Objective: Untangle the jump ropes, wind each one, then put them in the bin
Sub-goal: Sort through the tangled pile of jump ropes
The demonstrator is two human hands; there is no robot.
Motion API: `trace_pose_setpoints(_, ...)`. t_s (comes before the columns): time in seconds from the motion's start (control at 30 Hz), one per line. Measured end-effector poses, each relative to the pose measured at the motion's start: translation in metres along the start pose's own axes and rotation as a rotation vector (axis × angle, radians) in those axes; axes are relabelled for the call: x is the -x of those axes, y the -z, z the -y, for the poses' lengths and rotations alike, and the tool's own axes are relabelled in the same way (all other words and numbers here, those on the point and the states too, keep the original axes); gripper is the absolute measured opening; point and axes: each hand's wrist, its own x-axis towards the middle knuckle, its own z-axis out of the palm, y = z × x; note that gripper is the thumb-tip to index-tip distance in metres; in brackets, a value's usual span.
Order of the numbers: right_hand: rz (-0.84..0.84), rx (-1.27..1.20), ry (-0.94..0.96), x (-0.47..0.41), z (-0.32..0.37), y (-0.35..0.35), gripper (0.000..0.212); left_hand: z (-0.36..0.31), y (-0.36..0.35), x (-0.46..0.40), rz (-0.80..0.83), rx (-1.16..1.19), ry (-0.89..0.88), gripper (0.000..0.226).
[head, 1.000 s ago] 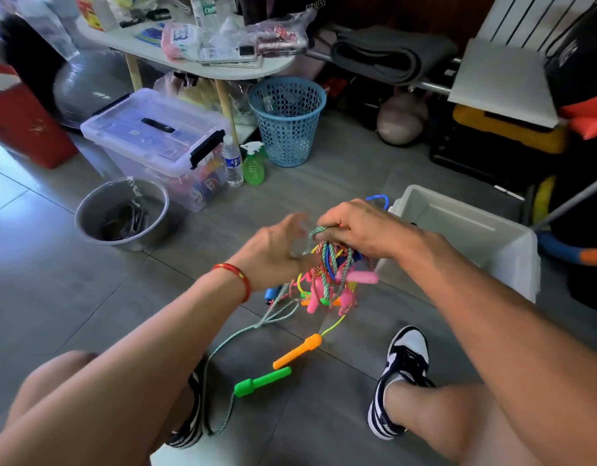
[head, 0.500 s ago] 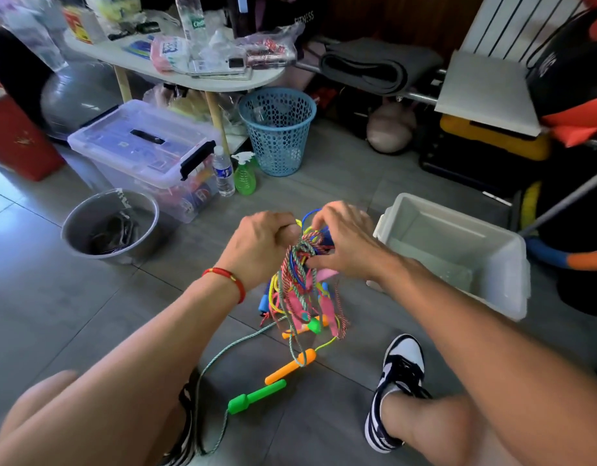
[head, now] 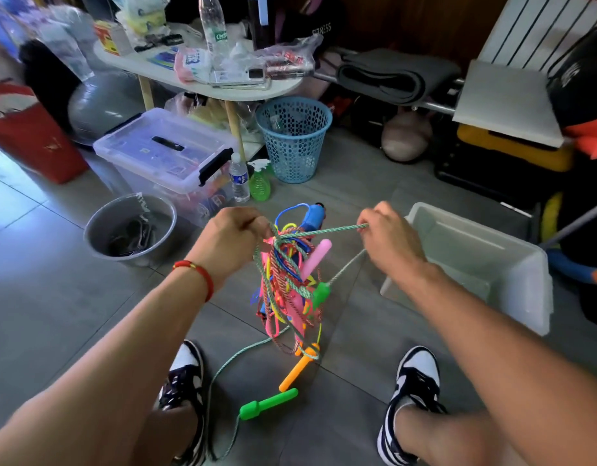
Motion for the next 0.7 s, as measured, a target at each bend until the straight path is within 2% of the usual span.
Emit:
trace_pose_setpoints(0.1,0.002,-0.067,-0.169,-0.008,-0.026,0.013,0.022,0.006,0.007,0.000,0.070,-0.024,0.025,0.023)
trace_pose_setpoints(0.17,-0.030,-0.219,-0.271,-0.014,-0.032,0.022,0.022,0.010,0.003,0.001,0.122,-0.118,0.005,0.026)
trace_pose_setpoints(0.27,-0.115,-0.405,-0.314,-0.024,-0.027,0.030,0.019,0.009,-0.005,0.001,0.220,-0.214,-0.054,0.027)
trace_pose_setpoints(0.4,-0.157,-0.452,-0.034,-0.033,0.006,0.032,0.018,0.012,-0.017,0.002,0.341,-0.316,-0.178,0.024)
trace_pose_setpoints(0.5,-0.109,-0.500,0.125,-0.039,0.028,0.025,0.021,0.016,-0.029,0.006,0.405,-0.382,-0.335,0.020)
trace_pose_setpoints(0.57,-0.005,-0.498,0.223,-0.041,0.043,0.019,0.033,0.017,-0.034,0.009,0.445,-0.414,-0.426,0.019)
trace_pose_setpoints(0.63,0.183,-0.434,0.315,-0.042,0.055,0.011,0.049,0.018,-0.040,0.009,0.438,-0.484,-0.502,0.018)
trace_pose_setpoints(0.7,0.337,-0.328,0.294,-0.043,0.060,0.006,0.065,0.016,-0.044,0.010,0.398,-0.544,-0.533,0.019)
